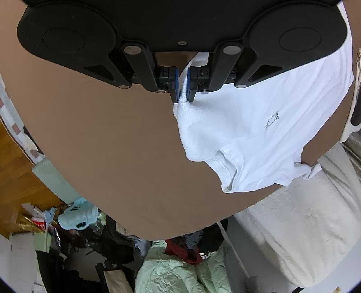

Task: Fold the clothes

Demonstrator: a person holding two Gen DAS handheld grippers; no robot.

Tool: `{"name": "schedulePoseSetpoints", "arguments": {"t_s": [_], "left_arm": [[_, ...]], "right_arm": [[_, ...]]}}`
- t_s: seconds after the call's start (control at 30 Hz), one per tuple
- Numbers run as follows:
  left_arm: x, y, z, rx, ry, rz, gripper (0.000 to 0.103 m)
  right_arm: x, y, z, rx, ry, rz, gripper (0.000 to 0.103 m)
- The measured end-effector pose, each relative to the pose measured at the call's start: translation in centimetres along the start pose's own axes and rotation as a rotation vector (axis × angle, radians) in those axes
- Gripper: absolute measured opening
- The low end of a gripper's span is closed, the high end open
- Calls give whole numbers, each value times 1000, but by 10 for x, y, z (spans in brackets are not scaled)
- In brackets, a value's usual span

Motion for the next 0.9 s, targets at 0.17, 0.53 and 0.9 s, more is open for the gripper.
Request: {"name": "schedulePoseSetpoints", "arguments": {"t_s": [0.17,0.53,0.9], "left_arm": [[10,13,-19,76,-5,34,35],[67,20,-62,270,32,62,67],[76,10,-27,206,-69,30,7]], "right_arm": [[2,4,3,-13,67,-7,6],[-5,6,0,13,26,-24,7],[-6,9,4,1,8,-20,7]]}}
Point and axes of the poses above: each gripper's, at about its wrist camera, not at the fingertips, and x roughly the way its jaws point, z to its left, y to its underside, the point moved 8 cm from there along x, roughly the way its jaws point, and after that the axes turned 12 degrees about y, right-handed, at the moved point
